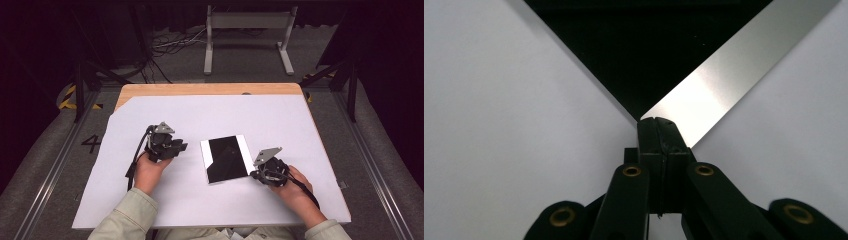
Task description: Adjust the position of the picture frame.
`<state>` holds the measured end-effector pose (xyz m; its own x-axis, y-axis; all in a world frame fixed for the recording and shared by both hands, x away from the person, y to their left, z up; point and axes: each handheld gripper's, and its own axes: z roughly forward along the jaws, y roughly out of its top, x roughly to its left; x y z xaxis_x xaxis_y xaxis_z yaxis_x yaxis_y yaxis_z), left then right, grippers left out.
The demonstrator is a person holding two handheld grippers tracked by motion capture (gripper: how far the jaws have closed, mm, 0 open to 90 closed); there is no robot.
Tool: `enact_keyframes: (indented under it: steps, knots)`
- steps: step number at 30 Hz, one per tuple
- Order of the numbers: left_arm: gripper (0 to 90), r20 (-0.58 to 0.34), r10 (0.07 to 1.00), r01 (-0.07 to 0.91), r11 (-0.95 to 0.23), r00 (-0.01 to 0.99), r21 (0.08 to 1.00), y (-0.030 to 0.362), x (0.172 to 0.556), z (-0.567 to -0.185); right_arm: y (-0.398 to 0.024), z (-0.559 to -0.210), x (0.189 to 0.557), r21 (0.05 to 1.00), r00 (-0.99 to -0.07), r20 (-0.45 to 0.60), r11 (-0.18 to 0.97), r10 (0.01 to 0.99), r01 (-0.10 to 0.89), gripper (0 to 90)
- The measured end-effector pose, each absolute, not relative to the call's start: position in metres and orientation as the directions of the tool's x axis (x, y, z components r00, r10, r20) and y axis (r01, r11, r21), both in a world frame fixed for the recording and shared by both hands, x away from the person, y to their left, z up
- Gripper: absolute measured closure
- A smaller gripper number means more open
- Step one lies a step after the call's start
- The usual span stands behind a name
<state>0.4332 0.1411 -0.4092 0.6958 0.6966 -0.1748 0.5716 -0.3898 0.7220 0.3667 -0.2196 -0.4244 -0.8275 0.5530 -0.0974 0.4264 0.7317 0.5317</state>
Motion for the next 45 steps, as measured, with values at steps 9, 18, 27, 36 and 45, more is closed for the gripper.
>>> enact_keyframes:
  steps: [9, 18, 27, 36, 45]
  knots:
    - [89.8, -0.22, 0.738, 0.608, -0.306, 0.637, 0.733, 0.153, 0.449, -0.405, -0.213, -0.422, 0.395, 0.565, -0.774, -0.089, 0.672, 0.627, 0.479, 90.0]
    - [89.9, -0.192, 0.759, 0.617, -0.324, 0.622, 0.717, 0.142, 0.463, -0.406, -0.208, -0.426, 0.413, 0.609, -0.747, -0.115, 0.64, 0.655, 0.468, 90.0]
    - [89.9, -0.204, 0.758, 0.638, -0.337, 0.62, 0.692, 0.141, 0.475, -0.42, -0.211, -0.424, 0.411, 0.643, -0.712, -0.082, 0.583, 0.697, 0.496, 90.0]
    - [89.9, -0.221, 0.759, 0.665, -0.344, 0.612, 0.663, 0.129, 0.489, -0.437, -0.245, -0.397, 0.389, 0.707, -0.685, -0.049, 0.509, 0.727, 0.491, 90.0]
    - [90.0, -0.241, 0.739, 0.674, -0.364, 0.629, 0.643, 0.122, 0.494, -0.444, -0.266, -0.384, 0.377, 0.734, -0.662, -0.031, 0.467, 0.749, 0.494, 90.0]
